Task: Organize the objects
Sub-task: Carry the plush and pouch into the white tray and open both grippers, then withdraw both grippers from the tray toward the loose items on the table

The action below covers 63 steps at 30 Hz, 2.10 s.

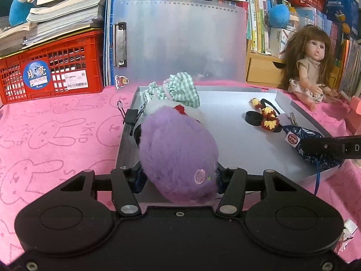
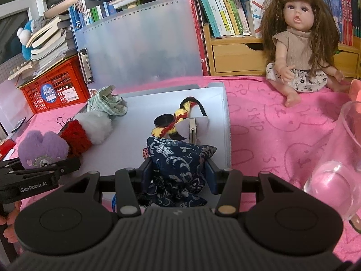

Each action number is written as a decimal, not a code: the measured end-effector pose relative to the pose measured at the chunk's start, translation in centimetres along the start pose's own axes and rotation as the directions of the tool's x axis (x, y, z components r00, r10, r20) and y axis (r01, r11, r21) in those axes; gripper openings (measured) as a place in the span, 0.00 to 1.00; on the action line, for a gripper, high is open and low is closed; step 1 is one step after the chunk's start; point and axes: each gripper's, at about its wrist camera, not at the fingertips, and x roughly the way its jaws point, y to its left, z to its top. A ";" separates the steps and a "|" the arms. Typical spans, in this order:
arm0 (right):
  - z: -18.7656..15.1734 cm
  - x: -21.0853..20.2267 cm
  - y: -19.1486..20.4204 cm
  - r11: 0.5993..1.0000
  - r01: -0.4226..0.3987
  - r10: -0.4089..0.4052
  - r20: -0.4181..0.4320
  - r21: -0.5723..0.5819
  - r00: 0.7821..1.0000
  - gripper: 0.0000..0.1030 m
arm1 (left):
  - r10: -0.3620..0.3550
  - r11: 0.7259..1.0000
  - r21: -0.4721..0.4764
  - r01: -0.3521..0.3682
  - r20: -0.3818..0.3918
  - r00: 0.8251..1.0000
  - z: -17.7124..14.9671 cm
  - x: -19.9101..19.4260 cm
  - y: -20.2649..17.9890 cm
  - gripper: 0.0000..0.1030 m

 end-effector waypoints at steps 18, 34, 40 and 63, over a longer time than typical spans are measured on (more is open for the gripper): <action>-0.6 0.9 0.9 0.997 0.001 0.000 0.007 -0.073 1.000 0.52 | 0.023 0.999 0.032 -0.023 -0.014 1.000 0.1 0.4 -0.4 0.52; -1.1 -2.7 1.1 0.995 -0.052 0.059 0.086 -0.084 0.995 0.79 | -0.014 0.999 0.032 0.014 0.007 1.000 -0.1 -1.9 -0.9 0.79; -1.7 -5.0 1.5 0.991 -0.063 0.077 0.117 -0.119 0.990 0.80 | -0.031 0.998 0.058 0.028 0.040 0.999 -0.5 -4.4 -1.0 0.82; -7.1 -9.8 0.6 0.981 -0.084 0.104 0.112 -0.175 0.988 0.82 | -0.282 0.925 0.269 0.268 0.015 0.959 -7.9 -14.6 -5.2 0.85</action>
